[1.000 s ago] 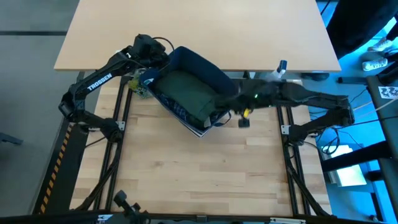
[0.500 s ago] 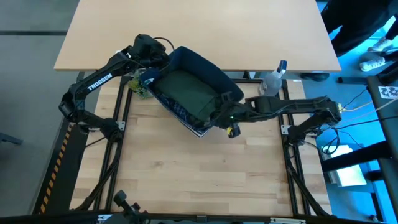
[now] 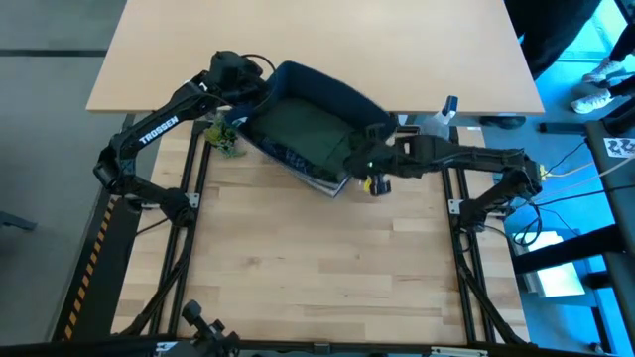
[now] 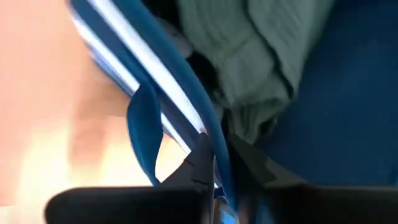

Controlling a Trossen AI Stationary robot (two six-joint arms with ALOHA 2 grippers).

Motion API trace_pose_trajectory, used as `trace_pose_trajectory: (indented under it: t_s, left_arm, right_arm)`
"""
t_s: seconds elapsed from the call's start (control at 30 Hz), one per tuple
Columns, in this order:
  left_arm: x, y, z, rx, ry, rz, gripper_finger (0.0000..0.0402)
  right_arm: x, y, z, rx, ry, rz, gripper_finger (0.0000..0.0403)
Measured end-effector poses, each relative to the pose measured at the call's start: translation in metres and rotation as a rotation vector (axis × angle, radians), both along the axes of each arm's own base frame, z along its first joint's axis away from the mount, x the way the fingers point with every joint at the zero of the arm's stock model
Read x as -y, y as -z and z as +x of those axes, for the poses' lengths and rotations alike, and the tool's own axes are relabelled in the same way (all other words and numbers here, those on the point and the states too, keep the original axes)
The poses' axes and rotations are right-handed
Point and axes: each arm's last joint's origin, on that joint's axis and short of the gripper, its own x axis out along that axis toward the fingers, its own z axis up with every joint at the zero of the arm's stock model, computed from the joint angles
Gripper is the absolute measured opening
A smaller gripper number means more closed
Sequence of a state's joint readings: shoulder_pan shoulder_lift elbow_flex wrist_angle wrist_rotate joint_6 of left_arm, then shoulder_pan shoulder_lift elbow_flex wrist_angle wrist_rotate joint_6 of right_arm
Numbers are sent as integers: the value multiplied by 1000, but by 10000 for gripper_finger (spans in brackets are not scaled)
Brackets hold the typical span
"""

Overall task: Fold Laundry from Bin
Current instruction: Move the laundry bin to the other table

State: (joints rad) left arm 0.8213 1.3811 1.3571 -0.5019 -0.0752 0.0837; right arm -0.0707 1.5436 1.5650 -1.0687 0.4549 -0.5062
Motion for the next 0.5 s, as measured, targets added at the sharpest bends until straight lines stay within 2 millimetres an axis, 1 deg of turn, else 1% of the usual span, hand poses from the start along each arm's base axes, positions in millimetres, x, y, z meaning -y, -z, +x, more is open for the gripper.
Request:
trace_pose_trajectory:
  t_s: [0.1, 0.23, 0.37, 0.5]
  left_arm:
    - [-2, -3, 0, 18, -18, 35, 2]
    - [-5, -7, -1, 30, -48, 74, 3]
    - [-9, -9, -4, 46, -65, 90, 3]
    - [-15, -7, -6, 46, -84, 92, 3]
  right_arm:
    - [18, -11, -4, 12, 85, -69, 21]
    - [51, -27, -12, 55, 200, -101, 8]
    - [87, -33, -21, 94, 299, -134, 23]
    - [120, -37, -29, 137, 339, -157, 38]
